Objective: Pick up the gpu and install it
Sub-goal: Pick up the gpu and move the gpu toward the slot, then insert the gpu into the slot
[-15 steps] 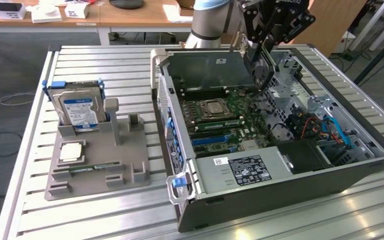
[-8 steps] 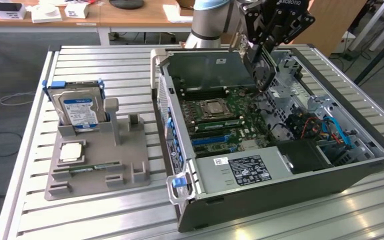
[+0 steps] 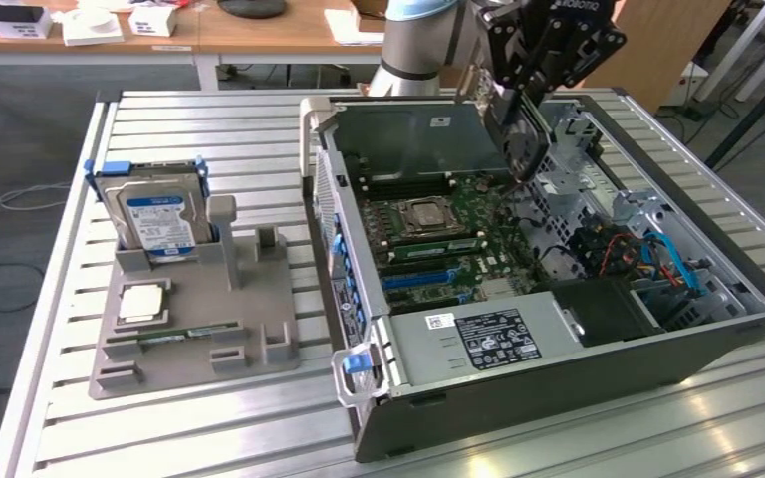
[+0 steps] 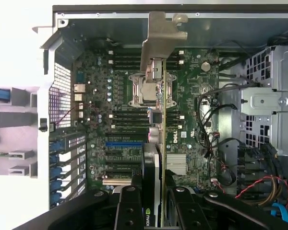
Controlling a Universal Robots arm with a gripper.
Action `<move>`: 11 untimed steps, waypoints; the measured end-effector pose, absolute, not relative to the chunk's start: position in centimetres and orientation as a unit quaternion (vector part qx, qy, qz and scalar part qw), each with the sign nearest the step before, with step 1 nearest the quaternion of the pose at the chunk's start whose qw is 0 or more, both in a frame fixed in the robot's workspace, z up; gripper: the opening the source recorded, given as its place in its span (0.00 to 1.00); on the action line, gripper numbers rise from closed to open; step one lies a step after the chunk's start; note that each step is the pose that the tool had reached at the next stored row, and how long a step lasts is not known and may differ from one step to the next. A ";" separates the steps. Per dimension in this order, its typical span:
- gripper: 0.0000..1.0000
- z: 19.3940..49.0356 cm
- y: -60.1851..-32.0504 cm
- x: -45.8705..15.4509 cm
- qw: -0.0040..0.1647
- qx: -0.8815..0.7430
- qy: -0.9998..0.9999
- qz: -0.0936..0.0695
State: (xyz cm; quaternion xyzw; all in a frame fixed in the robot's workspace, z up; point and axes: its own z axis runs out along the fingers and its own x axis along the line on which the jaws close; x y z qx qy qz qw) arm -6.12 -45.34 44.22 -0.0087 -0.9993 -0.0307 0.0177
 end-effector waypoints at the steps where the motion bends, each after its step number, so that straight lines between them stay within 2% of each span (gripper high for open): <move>1: 0.27 44.2 -45.3 -6.1 0.018 -0.008 -0.999 -0.031; 11: 0.27 44.2 -45.1 -6.1 0.018 -0.007 -0.999 -0.031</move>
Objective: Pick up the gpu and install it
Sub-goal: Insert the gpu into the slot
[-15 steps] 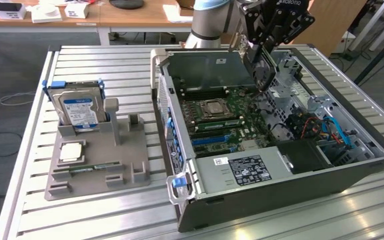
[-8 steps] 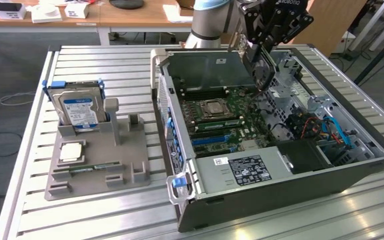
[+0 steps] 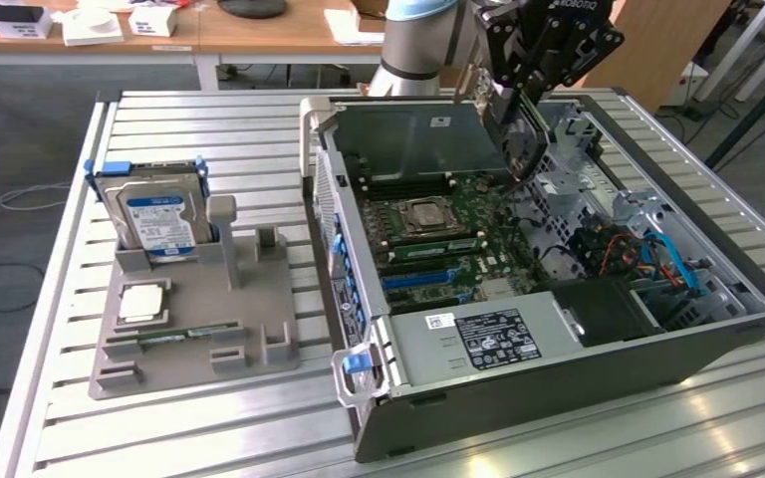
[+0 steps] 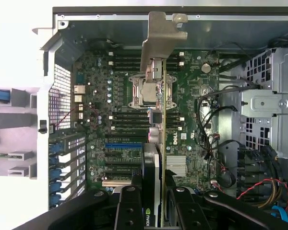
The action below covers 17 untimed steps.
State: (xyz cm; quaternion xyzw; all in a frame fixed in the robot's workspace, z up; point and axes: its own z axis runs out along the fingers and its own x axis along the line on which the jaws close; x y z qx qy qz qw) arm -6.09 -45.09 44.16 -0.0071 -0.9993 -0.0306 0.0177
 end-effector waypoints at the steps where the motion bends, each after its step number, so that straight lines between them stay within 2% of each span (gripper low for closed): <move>1: 0.27 44.2 -45.1 -6.1 0.018 -0.007 -0.999 -0.031; 17: 0.27 44.1 -45.1 -6.1 0.019 0.045 -0.998 -0.029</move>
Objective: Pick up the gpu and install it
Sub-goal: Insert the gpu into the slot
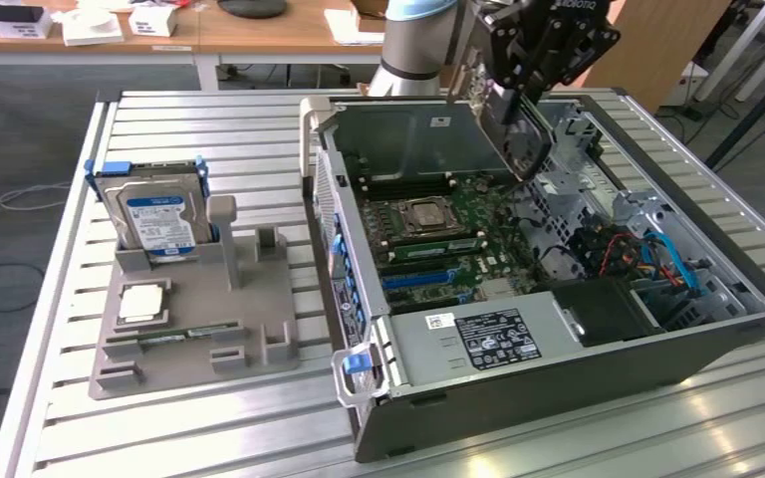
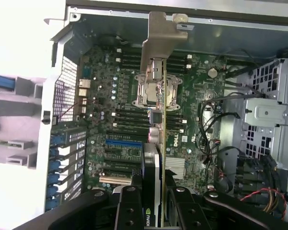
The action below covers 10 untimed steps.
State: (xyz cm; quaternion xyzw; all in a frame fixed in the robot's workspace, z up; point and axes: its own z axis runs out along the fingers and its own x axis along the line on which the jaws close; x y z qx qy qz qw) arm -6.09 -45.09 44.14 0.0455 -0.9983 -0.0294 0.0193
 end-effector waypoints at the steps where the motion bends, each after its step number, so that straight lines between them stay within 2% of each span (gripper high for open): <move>1: 0.27 44.1 -45.1 -6.1 0.020 0.054 -0.998 -0.029; 10: 0.27 44.1 -45.1 -6.1 0.022 0.134 -0.990 -0.027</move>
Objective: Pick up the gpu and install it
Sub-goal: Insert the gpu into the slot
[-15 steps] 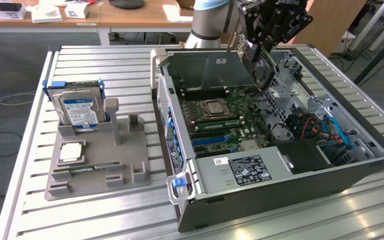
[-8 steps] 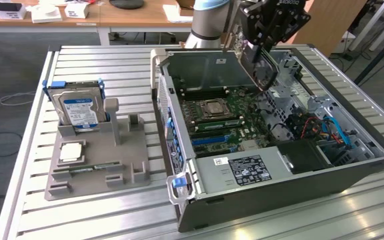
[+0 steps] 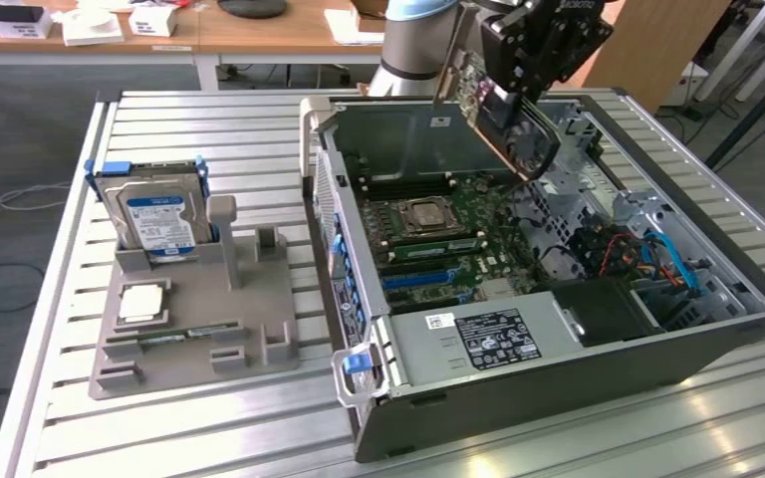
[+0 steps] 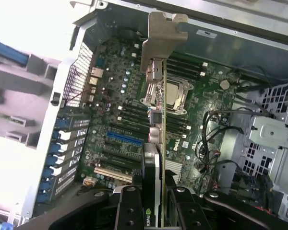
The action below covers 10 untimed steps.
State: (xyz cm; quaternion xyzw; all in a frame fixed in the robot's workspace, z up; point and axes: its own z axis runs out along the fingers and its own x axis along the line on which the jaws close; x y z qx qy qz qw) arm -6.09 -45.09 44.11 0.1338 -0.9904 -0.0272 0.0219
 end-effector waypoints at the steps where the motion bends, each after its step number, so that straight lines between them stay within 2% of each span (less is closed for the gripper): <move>1: 0.27 44.1 -45.1 -6.1 0.022 0.142 -0.989 -0.027; 10: 0.27 44.1 -45.1 -6.1 0.024 0.218 -0.975 -0.025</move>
